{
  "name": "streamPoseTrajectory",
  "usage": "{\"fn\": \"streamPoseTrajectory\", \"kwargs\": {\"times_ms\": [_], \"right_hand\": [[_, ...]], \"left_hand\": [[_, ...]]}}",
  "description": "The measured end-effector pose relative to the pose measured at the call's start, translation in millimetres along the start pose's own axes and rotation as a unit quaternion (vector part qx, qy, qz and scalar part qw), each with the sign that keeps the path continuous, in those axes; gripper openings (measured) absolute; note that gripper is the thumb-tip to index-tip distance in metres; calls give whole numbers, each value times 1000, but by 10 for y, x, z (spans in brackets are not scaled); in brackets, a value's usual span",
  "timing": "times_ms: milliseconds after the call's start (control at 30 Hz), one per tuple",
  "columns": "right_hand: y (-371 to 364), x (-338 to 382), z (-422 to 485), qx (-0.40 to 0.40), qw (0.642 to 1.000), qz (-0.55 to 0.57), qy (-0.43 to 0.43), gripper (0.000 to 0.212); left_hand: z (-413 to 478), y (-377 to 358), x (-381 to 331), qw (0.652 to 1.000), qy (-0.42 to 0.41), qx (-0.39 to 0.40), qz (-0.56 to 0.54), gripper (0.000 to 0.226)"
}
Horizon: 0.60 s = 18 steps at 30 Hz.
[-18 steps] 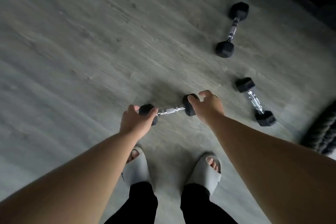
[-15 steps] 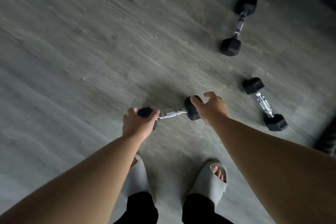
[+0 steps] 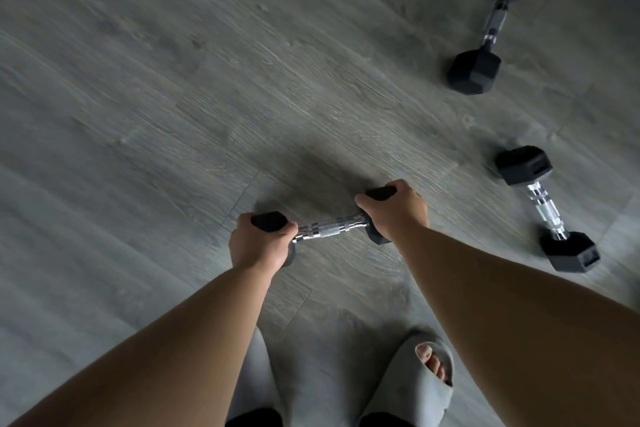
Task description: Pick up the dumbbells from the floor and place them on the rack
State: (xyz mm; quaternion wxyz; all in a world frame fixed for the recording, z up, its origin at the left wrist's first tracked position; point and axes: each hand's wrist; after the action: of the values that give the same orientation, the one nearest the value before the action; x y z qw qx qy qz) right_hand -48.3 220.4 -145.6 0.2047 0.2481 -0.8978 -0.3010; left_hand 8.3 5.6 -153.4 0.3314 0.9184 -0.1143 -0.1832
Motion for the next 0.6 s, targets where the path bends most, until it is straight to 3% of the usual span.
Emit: {"fn": "streamPoseTrajectory", "kwargs": {"times_ms": [267,400,600], "right_hand": [[213,27,-316,32,992,102,-62,42],[507,242,-794,21,981,161,-103,47],[1161,774,-1737,-6,943,296,-154,37]], "left_hand": [[-143,410,-281,995,-81,-6,57,51],[-407,943,-801,990,-126,-32,50,72],[-1031,1932,-1782,970,-228,-58,68,72]]}}
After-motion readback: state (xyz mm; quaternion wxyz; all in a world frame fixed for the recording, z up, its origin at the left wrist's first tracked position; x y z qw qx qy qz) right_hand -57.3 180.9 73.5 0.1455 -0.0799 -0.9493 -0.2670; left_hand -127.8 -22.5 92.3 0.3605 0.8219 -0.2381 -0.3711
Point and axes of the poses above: each hand's wrist, its own z-axis towards the middle knuckle, its own y-axis out of the back of the hand, x = y × z, and after that the axes turned 4 degrees about -x, right-handed
